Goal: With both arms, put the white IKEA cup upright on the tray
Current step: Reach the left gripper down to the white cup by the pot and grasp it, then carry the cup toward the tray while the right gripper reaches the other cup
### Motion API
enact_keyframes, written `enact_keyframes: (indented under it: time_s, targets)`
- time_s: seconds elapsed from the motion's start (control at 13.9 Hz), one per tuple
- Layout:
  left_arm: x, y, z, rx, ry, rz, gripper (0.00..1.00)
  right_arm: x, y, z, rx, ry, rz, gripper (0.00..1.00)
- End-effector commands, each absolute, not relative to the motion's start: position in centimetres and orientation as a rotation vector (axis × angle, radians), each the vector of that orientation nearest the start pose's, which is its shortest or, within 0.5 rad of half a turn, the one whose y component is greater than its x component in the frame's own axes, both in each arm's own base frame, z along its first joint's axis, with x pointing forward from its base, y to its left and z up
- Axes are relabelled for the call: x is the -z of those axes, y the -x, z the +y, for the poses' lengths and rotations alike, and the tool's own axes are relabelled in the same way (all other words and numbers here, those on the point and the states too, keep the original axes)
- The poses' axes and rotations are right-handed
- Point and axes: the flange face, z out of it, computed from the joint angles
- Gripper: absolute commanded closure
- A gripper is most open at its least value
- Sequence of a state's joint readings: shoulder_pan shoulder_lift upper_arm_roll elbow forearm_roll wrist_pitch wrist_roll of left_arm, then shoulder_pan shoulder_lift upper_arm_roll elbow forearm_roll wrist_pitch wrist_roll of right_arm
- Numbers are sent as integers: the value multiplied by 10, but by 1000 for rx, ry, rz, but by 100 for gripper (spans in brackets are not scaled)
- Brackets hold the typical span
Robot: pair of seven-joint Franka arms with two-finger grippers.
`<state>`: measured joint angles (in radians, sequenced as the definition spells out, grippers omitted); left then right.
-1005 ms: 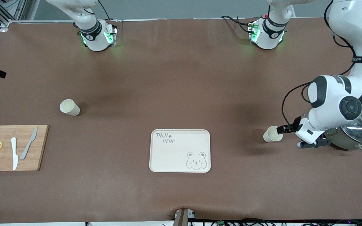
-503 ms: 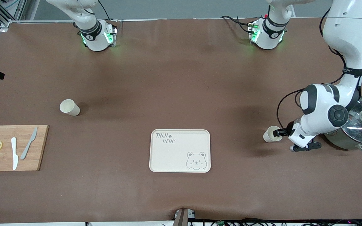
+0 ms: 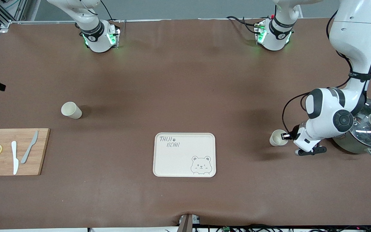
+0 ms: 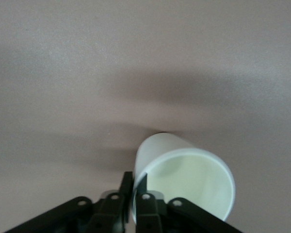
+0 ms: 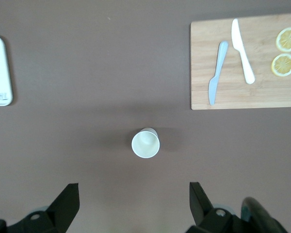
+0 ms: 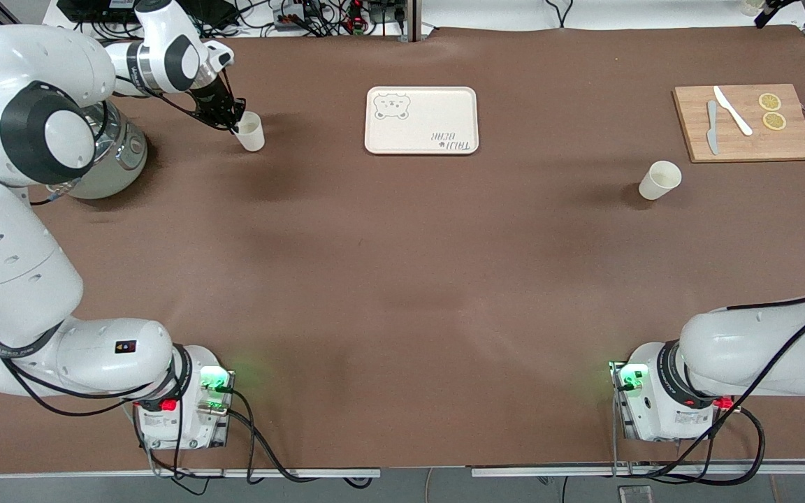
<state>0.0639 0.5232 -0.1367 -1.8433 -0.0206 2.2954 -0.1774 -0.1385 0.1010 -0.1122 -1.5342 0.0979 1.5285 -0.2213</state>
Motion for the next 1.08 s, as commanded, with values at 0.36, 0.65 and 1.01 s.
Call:
enact_keyframes:
  time_s: [0.36,0.65,1.01]
  targets:
    - [-309,-653,-103,-57,3150,-37,100,-503,-602,-153,-233,3033,68,0]
    - [-332,-662,-157,-21,3168,5,100,-461,-610,-152,-354,3009,78,0]
    - [-341,-666,-232,7,3224,-261,100,-367,-590,-120,-461,2986,48,0]
